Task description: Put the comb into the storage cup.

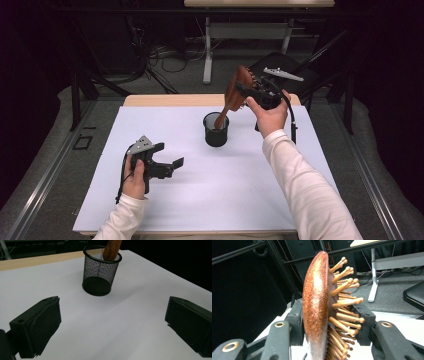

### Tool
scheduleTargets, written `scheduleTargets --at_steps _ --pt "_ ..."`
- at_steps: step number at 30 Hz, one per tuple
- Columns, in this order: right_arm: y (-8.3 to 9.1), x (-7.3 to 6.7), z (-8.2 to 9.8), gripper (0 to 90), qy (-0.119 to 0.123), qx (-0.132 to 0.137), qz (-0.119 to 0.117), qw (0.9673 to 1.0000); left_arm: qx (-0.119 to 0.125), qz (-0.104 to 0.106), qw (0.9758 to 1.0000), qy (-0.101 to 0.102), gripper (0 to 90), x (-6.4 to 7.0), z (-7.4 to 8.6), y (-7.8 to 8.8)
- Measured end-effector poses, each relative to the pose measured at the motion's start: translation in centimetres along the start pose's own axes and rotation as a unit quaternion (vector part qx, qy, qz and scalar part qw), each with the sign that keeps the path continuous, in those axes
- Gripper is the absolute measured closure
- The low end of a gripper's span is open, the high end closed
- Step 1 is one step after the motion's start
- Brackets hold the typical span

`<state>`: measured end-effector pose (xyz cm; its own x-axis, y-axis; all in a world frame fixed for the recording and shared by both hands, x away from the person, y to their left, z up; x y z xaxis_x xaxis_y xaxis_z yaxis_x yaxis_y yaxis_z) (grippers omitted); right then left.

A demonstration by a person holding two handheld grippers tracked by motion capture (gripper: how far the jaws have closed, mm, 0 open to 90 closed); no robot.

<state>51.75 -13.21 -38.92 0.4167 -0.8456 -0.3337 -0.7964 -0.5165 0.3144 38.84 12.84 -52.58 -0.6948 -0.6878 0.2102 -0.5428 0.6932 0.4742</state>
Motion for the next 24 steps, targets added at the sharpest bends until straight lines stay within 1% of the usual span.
scheduleTargets --at_steps 3,7,11,13,15,16,17,18,19,22,24 --pt "-0.3 0.1 0.2 51.5 0.0 -0.001 0.001 1.0 0.0 -0.001 1.0 0.002 0.4 0.0 0.0 0.0" --pt "-0.9 0.3 0.7 51.5 0.012 -0.006 0.01 0.9999 -0.002 -0.002 1.0 0.001 0.4 -0.2 0.1 0.0" --pt "-1.3 0.3 1.0 51.5 0.014 -0.006 0.012 0.9998 0.0 -0.001 1.0 0.003 0.4 -0.2 0.1 0.0" --pt "-1.5 0.4 1.1 51.5 0.018 -0.003 0.014 0.9997 -0.001 -0.002 1.0 0.005 0.4 -0.3 0.1 0.0" --pt "-1.6 0.3 1.3 51.5 0.032 -0.003 0.014 0.9994 -0.002 -0.001 1.0 0.005 0.4 -0.3 0.2 0.0" --pt "-1.8 0.2 1.5 51.5 0.047 -0.006 0.015 0.9988 -0.002 -0.001 1.0 0.007 0.4 -0.3 0.2 -0.1" --pt "-1.8 0.2 1.5 51.5 0.047 -0.006 0.015 0.9988 -0.002 -0.001 1.0 0.007 0.4 -0.3 0.2 -0.1" --pt "-2.0 0.0 1.8 51.5 0.061 -0.005 0.016 0.998 -0.002 0.0 1.0 0.007 0.4 -0.3 0.2 -0.1" --pt "-2.0 0.0 1.8 51.5 0.061 -0.005 0.016 0.998 -0.002 0.0 1.0 0.007 0.4 -0.3 0.2 -0.1" --pt "-2.3 -0.4 2.1 51.5 0.084 -0.003 0.017 0.9963 -0.003 0.0 1.0 0.007 0.4 -0.3 0.2 -0.1" --pt "-2.6 -0.7 2.4 51.5 0.092 -0.008 0.017 0.9956 -0.002 0.0 1.0 0.007 0.4 -0.3 0.2 -0.1"
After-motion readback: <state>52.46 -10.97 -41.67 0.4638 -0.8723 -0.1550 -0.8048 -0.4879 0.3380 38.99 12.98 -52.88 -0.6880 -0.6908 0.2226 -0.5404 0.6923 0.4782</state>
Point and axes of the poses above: each handheld gripper's, and its own axes: y roughly backward along the jaws, z roughly out of its underside, x roughly to its right, the point moved 8 cm from there along -y, roughly forward along the jaws, and after that the axes turned 4 degrees about -x, right-handed, at the moved point
